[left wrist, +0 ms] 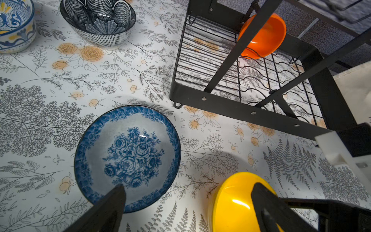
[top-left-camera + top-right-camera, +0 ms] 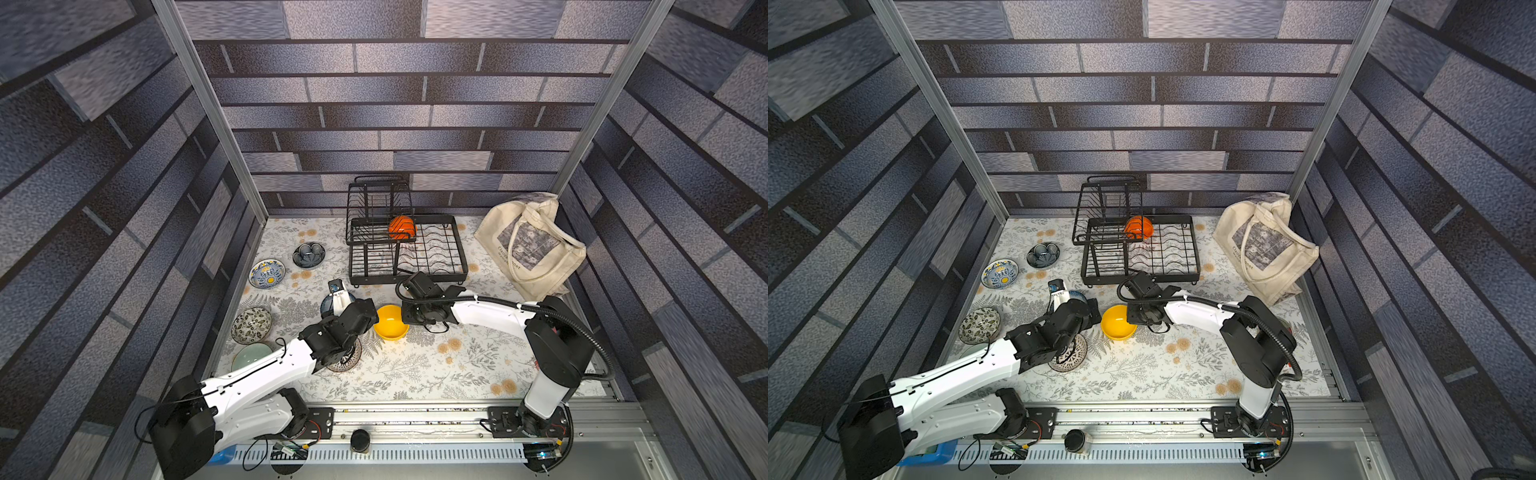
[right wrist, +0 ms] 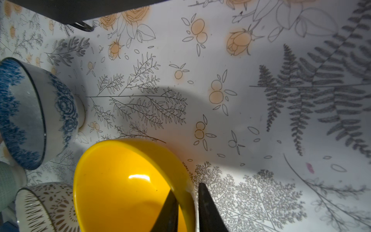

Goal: Load bowls into a dish rack
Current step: Pick up the bowl from the center of the table.

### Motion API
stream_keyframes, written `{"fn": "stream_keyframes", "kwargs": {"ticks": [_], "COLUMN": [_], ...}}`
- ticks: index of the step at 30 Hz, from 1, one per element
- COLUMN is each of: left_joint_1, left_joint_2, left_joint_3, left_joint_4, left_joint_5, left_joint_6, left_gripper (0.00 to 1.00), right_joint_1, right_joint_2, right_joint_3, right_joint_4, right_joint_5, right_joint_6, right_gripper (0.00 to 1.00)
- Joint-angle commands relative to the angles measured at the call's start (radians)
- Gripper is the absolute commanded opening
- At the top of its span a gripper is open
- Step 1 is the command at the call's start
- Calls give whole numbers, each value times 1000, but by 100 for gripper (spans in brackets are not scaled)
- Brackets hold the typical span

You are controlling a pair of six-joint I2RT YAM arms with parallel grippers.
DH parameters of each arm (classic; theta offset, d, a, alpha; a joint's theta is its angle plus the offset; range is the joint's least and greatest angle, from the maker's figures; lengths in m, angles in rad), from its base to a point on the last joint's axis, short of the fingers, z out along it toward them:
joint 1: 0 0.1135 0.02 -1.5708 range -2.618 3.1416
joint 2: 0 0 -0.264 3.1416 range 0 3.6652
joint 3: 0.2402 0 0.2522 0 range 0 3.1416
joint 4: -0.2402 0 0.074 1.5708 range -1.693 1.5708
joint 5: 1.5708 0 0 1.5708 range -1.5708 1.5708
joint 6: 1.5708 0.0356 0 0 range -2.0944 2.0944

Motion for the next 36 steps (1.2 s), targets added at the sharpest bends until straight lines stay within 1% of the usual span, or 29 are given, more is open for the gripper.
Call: {"fn": "stream_keyframes", "kwargs": {"ticks": [1, 3, 6, 10, 12, 15, 19, 23, 27, 31, 36], "left_joint_1": [-4, 3, 14, 66, 79, 85, 89, 87, 80, 21, -24], "left_joint_2": [-9, -16, -36, -52, -45, -22, 37, 122, 228, 325, 429], "left_joint_3": [22, 14, -10, -48, -39, 2, 79, 141, 242, 354, 459], "left_joint_4": [-11, -8, 45, 180, 212, 231, 223, 256, 262, 228, 152], "left_joint_5": [-9, -1, 43, 188, 232, 285, 359, 425, 511, 499, 448], "left_joint_6": [20, 9, 45, 86, 120, 194, 244, 251, 219, 183, 88], "left_gripper": [100, 100, 100, 100, 100, 100, 100, 100, 100, 100, 100], "right_joint_1": [6, 4, -1, -25, -47, -86, -142, -196, -220, -224, -231], "right_joint_2": [9, 5, -6, -42, -65, -110, -186, -266, -350, -426, -470], "right_joint_3": [1, 0, 3, -2, -11, -16, -65, -71, -67, -81, -102], "right_joint_4": [-50, -64, -93, -121, -128, -147, -174, -185, -185, -173, -170], "right_joint_5": [64, 83, 127, 156, 161, 178, 219, 274, 375, 435, 431], "right_joint_6": [-18, -30, -49, -68, -78, -96, -144, -209, -293, -333, -326], "right_gripper": [14, 11, 5, 0, 0, 0, 0, 0, 0, 0, 0]}}
